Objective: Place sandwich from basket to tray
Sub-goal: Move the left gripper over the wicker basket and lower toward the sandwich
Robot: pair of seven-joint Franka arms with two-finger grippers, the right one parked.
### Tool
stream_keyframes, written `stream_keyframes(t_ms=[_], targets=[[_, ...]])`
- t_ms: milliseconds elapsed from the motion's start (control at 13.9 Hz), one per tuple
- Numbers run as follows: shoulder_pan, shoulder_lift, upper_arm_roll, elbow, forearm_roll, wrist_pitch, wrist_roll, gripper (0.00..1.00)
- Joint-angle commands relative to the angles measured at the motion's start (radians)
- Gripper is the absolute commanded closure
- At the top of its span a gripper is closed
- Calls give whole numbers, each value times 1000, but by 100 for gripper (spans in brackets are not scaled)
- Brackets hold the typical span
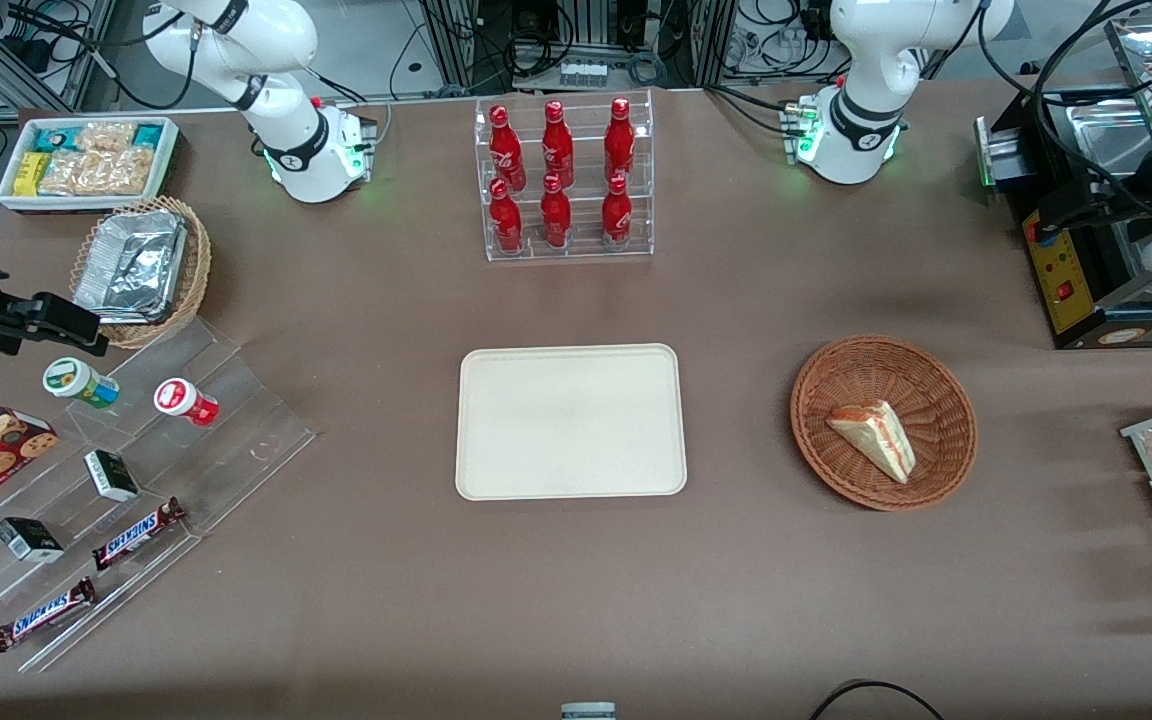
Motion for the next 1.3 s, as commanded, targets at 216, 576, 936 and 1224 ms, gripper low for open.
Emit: stream_keyframes(t_ms=[216, 576, 936, 1224], targets=[[-12, 19, -4, 0, 28, 19, -8, 0], [-24, 103, -26, -28, 43, 122, -123, 0], [-40, 162, -35, -126, 43, 283, -295, 0], [-43, 154, -50, -285, 40, 479, -506, 0]])
